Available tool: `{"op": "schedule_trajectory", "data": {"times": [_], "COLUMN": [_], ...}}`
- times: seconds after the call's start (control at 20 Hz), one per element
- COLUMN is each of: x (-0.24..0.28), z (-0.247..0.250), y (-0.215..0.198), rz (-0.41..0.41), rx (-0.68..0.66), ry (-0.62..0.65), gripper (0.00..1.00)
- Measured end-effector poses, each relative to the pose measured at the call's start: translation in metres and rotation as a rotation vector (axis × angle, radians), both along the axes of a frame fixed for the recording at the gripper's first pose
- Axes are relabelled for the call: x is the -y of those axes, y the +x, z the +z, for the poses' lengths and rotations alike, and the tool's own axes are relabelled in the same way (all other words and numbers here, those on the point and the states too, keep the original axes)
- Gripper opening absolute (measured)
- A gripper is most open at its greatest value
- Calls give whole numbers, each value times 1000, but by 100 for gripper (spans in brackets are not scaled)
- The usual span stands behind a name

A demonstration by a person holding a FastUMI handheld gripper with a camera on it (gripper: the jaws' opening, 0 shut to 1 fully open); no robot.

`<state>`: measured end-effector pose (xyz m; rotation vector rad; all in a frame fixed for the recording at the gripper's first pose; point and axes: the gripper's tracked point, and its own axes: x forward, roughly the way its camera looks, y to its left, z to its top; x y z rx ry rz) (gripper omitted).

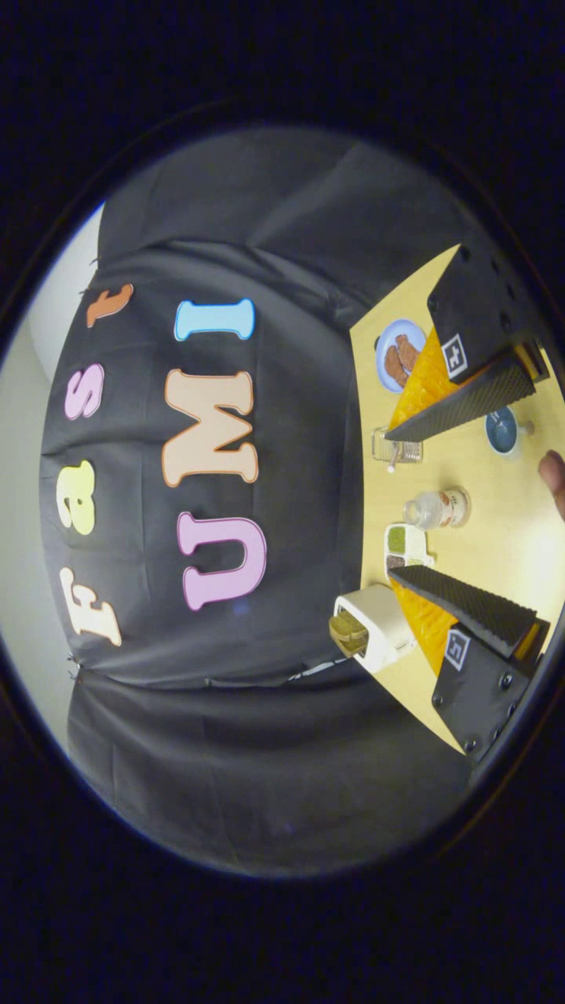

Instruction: Take the bottle from table, then pour the juice into the cup, finally place the bottle on the coaster

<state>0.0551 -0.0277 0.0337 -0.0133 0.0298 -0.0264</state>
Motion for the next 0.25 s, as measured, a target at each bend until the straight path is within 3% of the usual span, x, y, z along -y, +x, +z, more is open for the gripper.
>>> {"op": "schedule_trajectory", "data": {"times": [0.25], "x": [7], "z": [-9], "y": [-14], "rz": [8], "rx": [1], "ry": [9], "gripper": [99]}}
